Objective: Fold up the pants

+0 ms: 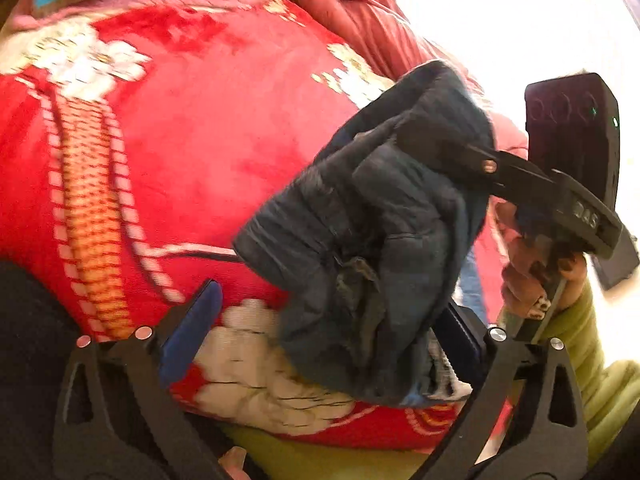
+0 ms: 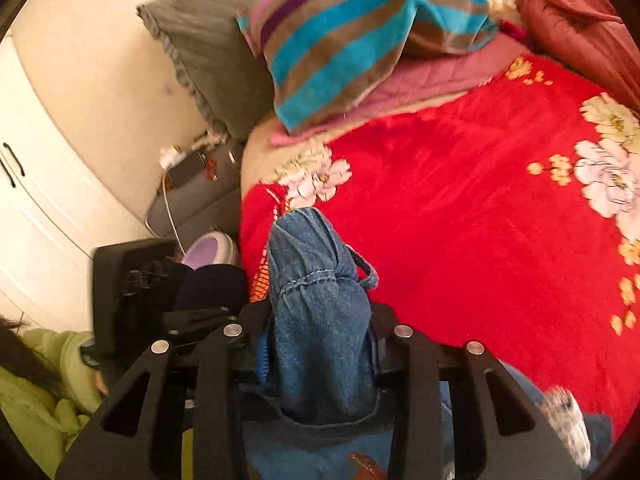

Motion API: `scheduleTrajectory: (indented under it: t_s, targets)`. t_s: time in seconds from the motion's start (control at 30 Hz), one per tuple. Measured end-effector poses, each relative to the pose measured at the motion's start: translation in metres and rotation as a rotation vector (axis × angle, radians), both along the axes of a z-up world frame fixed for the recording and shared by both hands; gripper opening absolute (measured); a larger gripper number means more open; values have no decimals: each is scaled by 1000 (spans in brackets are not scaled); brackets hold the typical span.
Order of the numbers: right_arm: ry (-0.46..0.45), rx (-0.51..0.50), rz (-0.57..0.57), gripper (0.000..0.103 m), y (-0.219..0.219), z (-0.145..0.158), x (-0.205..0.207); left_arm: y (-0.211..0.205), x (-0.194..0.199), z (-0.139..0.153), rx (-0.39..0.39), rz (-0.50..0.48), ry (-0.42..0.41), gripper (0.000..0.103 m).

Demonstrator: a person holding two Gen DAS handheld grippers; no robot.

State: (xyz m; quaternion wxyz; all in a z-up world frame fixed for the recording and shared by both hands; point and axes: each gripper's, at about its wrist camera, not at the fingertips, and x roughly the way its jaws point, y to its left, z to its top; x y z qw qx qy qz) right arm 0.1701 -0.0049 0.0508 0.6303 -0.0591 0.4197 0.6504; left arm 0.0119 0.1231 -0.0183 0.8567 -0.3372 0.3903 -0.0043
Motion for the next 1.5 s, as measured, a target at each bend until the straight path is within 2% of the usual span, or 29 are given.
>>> scheduleTrajectory:
  t_s: [0.1, 0.17, 0.3, 0.37, 0.43, 0.5, 0.57, 0.7, 0.83, 0.9, 0.97, 1.03, 1.07, 1.1, 1.17, 1.2, 1.27, 1.33, 1.43, 1.5]
  targets:
    - [18, 35, -37, 34, -21, 7, 5, -12, 10, 2, -70, -53, -15, 93]
    - [27, 50, -66, 36, -37, 10, 10, -26, 17, 9, -107, -106, -35, 89]
    - [33, 80, -125, 40, -67, 15, 19, -66, 26, 36, 4, -204, -78, 88]
    - [31, 97, -165, 48, -86, 18, 22, -82, 31, 45, 19, -248, -91, 88]
    - [37, 121, -220, 74, -111, 20, 24, -99, 36, 50, 48, -290, -103, 88]
    - [42, 130, -301, 88, -137, 18, 27, -120, 40, 51, 74, -355, -106, 88]
    - [43, 120, -392, 89, -165, 14, 29, -140, 43, 44, 83, -426, -94, 88]
    - [108, 50, -571, 93, -215, -11, 31, -172, 44, 24, 131, -523, -42, 88]
    - [167, -33, -630, 93, -229, -35, 23, -188, 43, 20, 232, -562, -23, 89]
    - [179, -56, -619, 93, -224, -42, 20, -192, 42, 19, 249, -571, -19, 90]
    - [193, -124, -624, 93, -215, -53, 21, -192, 36, 19, 267, -574, -13, 90]
    - [242, -145, -616, 91, -205, -65, 22, -196, 33, 17, 284, -579, -12, 90]
    - [257, -136, -602, 83, -204, -67, 20, -196, 32, 17, 290, -580, -12, 90]
    - [278, -114, -574, 56, -199, -66, 17, -197, 31, 18, 291, -580, -11, 90]
    - [249, -64, -558, 48, -199, -54, 11, -196, 31, 18, 294, -576, -5, 91]
    - [243, -39, -546, 39, -201, -48, 8, -195, 30, 18, 288, -575, -7, 91]
    - [200, 10, -532, 38, -208, -34, 1, -195, 31, 19, 281, -577, -12, 91]
    - [142, -4, -539, 38, -211, -30, -4, -195, 31, 19, 273, -583, -16, 92]
    - [110, -68, -566, 38, -211, -44, -2, -196, 32, 17, 271, -589, -8, 92]
    - [141, -111, -596, 41, -212, -60, 3, -196, 32, 16, 268, -590, -6, 92]
